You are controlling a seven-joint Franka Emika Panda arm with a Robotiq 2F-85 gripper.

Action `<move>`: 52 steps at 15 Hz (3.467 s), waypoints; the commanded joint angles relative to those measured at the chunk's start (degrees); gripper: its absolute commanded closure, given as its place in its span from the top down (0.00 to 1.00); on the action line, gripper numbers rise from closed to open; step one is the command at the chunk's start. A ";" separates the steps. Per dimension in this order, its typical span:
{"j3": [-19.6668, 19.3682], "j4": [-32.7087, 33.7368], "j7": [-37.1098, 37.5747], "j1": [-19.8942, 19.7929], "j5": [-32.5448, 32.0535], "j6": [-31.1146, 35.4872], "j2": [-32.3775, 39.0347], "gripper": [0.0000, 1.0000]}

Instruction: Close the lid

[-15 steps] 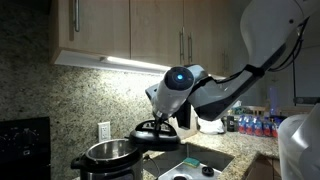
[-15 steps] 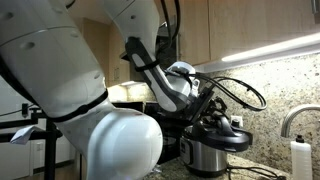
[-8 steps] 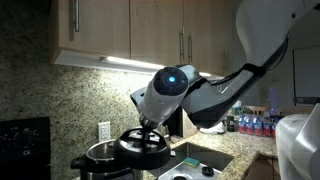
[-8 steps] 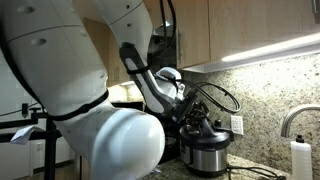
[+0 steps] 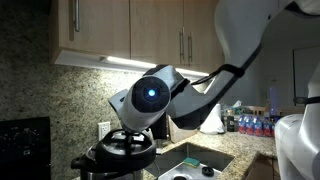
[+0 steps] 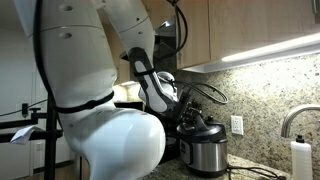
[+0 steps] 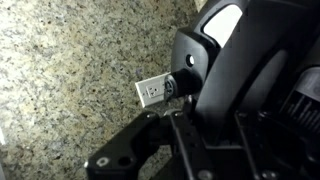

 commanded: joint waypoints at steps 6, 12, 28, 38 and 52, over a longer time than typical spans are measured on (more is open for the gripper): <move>-0.54 10.79 11.59 0.09 -14.41 -2.73 13.03 0.02; -0.69 10.40 8.75 0.11 -11.24 -1.12 12.32 0.02; -1.75 15.98 3.54 -1.13 -5.41 -2.32 14.48 0.02; -1.98 17.68 -0.91 -1.62 -1.10 -2.97 15.68 0.33; -0.83 16.46 -2.47 -1.12 0.52 -3.68 14.43 1.00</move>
